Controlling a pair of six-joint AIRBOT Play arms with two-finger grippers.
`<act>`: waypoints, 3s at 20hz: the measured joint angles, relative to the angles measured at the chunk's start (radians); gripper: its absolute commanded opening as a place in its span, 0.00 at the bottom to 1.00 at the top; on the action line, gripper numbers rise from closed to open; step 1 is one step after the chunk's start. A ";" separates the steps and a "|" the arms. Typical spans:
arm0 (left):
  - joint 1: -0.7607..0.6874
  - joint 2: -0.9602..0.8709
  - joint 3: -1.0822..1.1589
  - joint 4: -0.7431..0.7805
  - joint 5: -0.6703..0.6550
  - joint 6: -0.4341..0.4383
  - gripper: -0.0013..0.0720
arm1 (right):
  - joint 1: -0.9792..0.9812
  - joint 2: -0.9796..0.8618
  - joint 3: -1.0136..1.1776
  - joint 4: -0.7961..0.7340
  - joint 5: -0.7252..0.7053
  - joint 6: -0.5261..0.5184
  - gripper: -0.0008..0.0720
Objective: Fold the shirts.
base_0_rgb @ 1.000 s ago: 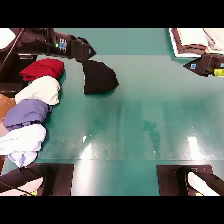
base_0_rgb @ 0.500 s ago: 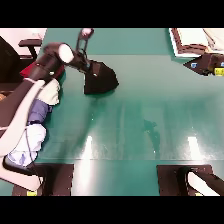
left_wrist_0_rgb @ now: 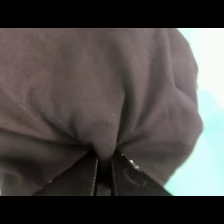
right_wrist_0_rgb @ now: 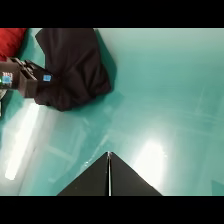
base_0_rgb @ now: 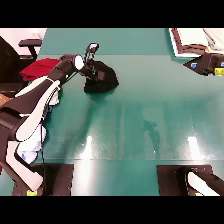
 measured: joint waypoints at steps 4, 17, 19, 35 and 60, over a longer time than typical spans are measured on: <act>0.000 0.088 0.181 0.061 -0.083 0.000 0.05 | 0.000 0.000 0.056 0.000 0.001 0.000 0.03; -0.223 0.570 0.201 0.114 -0.312 -0.003 0.09 | 0.000 -0.101 0.526 -0.009 0.088 0.000 0.03; -0.286 0.548 0.113 0.093 -0.308 -0.003 0.81 | 0.000 -0.129 0.576 -0.010 0.123 0.000 0.03; 0.027 0.272 -0.191 -0.080 -0.203 -0.024 0.84 | 0.000 -0.103 0.358 -0.012 0.267 0.021 0.03; -0.052 0.232 -0.429 -0.196 -0.025 0.143 0.05 | 0.002 -0.049 -0.050 -0.164 0.214 0.089 0.06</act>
